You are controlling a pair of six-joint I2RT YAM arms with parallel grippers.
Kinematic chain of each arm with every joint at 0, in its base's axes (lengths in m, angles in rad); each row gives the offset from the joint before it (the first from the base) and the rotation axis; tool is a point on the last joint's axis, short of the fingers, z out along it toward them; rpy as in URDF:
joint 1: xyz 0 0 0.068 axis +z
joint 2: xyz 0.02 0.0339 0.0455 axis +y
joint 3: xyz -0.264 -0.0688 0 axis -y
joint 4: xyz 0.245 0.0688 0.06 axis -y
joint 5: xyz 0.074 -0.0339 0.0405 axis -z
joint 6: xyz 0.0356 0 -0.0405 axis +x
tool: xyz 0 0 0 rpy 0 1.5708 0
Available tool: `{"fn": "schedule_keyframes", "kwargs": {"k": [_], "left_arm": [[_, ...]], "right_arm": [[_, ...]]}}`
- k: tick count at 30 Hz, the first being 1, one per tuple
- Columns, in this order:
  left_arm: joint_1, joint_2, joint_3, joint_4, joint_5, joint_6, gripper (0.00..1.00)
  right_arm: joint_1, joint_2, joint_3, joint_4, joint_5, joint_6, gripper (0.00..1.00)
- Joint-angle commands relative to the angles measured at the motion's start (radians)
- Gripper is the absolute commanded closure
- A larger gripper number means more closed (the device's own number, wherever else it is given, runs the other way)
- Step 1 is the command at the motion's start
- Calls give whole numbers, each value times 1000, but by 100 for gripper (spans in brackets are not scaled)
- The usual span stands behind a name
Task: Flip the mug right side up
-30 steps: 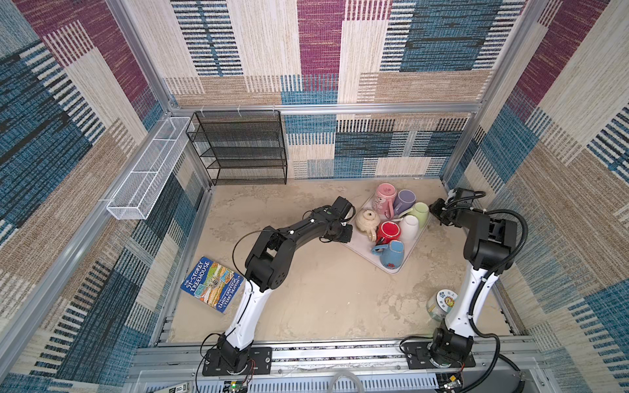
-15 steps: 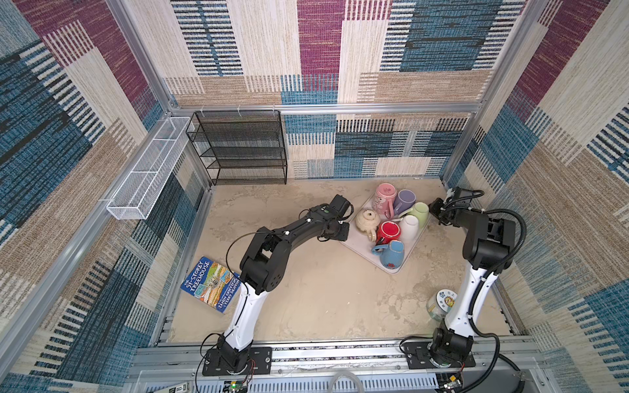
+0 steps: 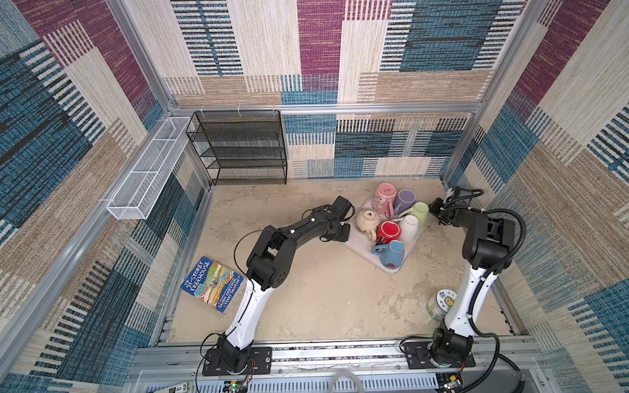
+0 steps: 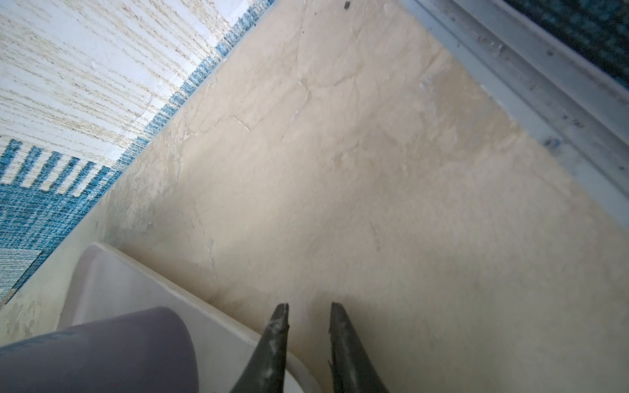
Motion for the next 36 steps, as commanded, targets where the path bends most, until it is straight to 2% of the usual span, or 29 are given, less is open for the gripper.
{"fn": "schedule_keyframes", "kwargs": {"k": [1, 7, 12, 21, 25, 33, 36], "left_arm": [[0, 16, 16, -20, 16, -16, 65], [-1, 24, 25, -18, 17, -21, 67], [0, 20, 23, -12, 24, -23, 68], [0, 12, 9, 2, 30, -24, 68], [0, 9, 1, 5, 33, -23, 70], [0, 15, 5, 5, 42, -32, 72], [0, 17, 6, 5, 44, -33, 79]], "right_arm": [[4, -5, -32, -173, 25, -20, 71], [24, -28, -66, -181, 46, -25, 71], [29, -51, -97, -178, 65, -25, 77], [30, -58, -122, -183, 80, -21, 73], [29, -33, -84, -204, 80, -31, 80], [29, -22, -64, -240, 78, -51, 82], [29, -14, -46, -274, 67, -62, 87]]}}
